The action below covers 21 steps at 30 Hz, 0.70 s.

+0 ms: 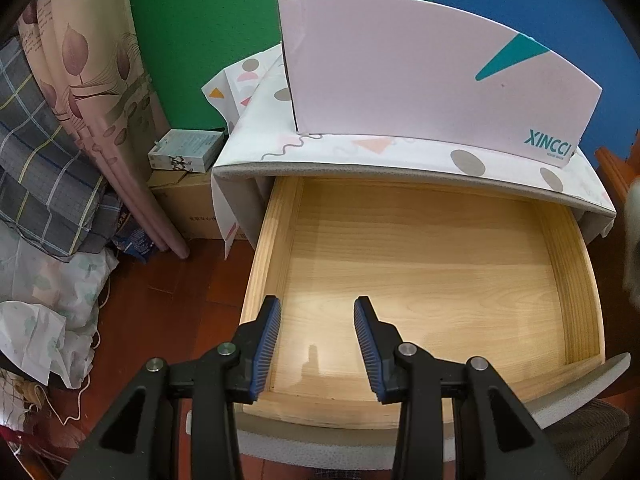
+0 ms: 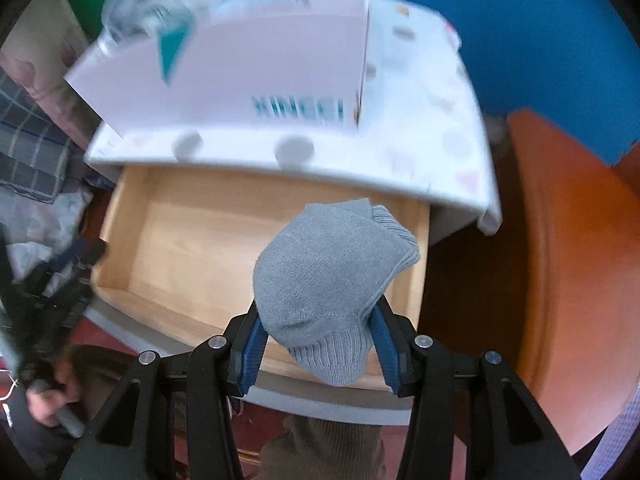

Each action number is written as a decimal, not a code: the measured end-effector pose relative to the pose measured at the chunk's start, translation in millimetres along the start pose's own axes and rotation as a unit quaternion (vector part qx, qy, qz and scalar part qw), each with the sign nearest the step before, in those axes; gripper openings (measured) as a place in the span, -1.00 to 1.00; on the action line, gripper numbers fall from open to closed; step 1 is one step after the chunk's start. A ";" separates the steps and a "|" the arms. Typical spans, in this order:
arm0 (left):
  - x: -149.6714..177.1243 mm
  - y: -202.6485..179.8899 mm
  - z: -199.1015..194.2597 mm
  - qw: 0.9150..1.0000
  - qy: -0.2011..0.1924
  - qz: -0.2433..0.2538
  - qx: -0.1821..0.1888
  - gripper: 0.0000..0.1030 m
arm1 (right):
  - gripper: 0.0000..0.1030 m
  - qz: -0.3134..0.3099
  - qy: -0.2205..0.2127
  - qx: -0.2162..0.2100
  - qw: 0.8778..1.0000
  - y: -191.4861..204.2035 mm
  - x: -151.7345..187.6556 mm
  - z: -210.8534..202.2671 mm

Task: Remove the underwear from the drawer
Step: 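Move the left tool back over the drawer while the right tool lifts the grey sock toward the box, then open the right tool to release the grey knit sock into the box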

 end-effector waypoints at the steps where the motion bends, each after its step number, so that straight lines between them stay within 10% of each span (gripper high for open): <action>1: 0.0 -0.5 -0.4 1.000 -0.001 0.001 0.000 -0.25 | -0.12 -0.002 -0.008 0.002 1.000 5.5 -1.7 -9.5; 21: 2.9 -2.5 -1.2 1.000 -0.003 0.006 -0.012 -0.25 | -0.12 0.003 -0.101 0.012 0.995 50.8 -157.1 -97.9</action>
Point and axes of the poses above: each gripper's, at about its wrist camera, not at the fingertips, and z roughly the way its jaws point, y to its left, x to its underside, the point moved 4 cm from there along z, roughly the way its jaws point, and after that the axes turned 14 degrees about y, right-handed, at the moved point
